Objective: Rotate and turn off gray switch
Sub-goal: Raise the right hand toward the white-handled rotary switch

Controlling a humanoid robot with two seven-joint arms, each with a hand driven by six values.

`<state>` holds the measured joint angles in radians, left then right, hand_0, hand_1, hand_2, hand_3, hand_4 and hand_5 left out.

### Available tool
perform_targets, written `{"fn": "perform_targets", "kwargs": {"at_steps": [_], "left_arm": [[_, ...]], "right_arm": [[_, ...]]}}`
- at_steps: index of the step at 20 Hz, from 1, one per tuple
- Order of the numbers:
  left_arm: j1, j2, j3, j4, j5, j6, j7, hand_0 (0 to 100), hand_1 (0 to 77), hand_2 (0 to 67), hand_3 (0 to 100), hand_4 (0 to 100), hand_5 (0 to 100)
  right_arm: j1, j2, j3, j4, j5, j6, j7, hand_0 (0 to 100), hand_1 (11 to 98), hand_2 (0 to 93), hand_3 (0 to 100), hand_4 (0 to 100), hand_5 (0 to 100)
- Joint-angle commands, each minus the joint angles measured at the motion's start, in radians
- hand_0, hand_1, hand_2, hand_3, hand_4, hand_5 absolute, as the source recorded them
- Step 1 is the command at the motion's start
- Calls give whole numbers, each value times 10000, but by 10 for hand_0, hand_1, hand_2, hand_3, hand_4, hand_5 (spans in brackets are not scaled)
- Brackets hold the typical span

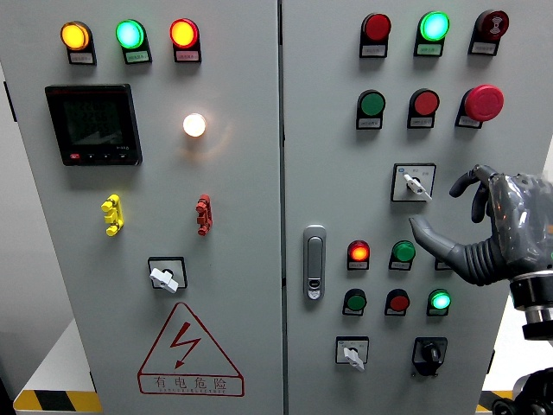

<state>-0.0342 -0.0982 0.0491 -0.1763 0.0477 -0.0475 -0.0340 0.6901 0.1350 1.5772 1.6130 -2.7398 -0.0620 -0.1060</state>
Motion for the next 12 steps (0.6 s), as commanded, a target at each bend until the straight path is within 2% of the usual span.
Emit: {"fn": "perform_targets", "kwargs": {"at_steps": [1,4,9,11,12], "left_arm": [[4,0,0,-1,-1,0,3,0,0,101,207,121,127],[4,0,0,-1,-16,0,3,0,0,101,208,121,127],[4,0,0,-1,-1,0,3,0,0,101,207,121,127],[4,0,0,-1,-1,-1,3,0,0,101,207,121,127],[4,0,0,-1,-1,0,3,0,0,101,207,121,127]], "right_arm": [[79,0,-94,-115,1,6,1,0,452,599,933,849,1000],[217,-16,-186,-345,1,6,1,47,442,599,935,848,1000],[539,0,-248,-683,16,6,17,129,430,600,936,846,1000],[570,-16,-248,-714,16,6,17,156,426,600,936,845,1000],[570,-1,-248,-714,16,-9,17,178,423,600,936,845,1000]]}}
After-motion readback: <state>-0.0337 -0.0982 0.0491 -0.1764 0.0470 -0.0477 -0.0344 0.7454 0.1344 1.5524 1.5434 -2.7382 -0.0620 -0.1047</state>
